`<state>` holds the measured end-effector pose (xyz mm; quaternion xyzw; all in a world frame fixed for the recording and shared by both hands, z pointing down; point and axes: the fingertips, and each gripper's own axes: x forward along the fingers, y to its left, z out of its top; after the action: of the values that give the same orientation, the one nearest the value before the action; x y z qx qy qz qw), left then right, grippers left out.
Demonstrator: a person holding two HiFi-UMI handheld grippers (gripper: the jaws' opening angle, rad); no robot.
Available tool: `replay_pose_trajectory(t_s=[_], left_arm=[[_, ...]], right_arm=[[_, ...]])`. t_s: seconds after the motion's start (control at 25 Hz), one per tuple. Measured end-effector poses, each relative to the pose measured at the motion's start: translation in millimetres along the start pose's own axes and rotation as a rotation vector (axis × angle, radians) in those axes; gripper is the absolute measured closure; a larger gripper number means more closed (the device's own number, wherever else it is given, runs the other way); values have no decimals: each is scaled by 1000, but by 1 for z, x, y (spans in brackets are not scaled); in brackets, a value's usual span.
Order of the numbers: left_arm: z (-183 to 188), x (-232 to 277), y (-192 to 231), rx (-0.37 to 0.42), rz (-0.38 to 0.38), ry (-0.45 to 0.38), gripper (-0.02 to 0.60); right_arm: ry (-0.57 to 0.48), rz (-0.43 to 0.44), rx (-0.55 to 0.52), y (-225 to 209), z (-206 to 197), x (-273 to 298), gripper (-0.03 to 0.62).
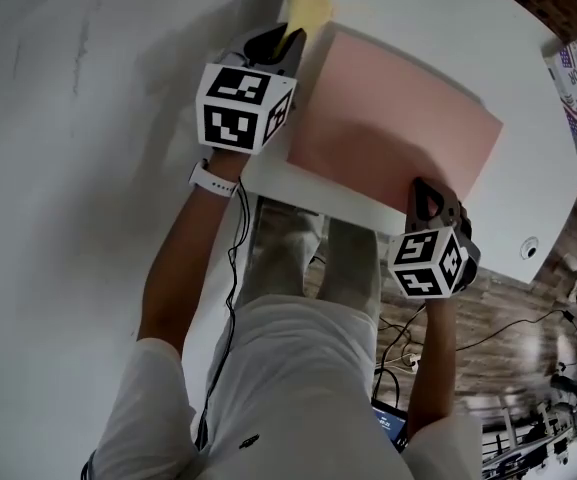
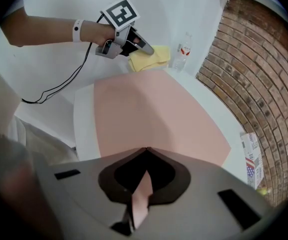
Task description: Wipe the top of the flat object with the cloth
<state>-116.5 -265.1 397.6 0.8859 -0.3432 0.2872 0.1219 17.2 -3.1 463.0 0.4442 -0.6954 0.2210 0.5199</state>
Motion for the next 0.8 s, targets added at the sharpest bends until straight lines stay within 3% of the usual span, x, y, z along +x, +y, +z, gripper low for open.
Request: replay_pose_trajectory(t_s=[0.16,0.36,0.6,0.8], left_arm=[[-20,27,-15,-80,-111,79,525],[-32,33,-25,-155,-193,108,525],[-46,23,-40,-189,-286,136,525],[-58,2,-45,-211,-318,149,525]], right_arm=[[10,0,-10,0,0,0,602],[-3,2,28,0,2,0,602],[1,-16,44,-2,0,1,603],[-13,-4,82,-1,0,1,603]])
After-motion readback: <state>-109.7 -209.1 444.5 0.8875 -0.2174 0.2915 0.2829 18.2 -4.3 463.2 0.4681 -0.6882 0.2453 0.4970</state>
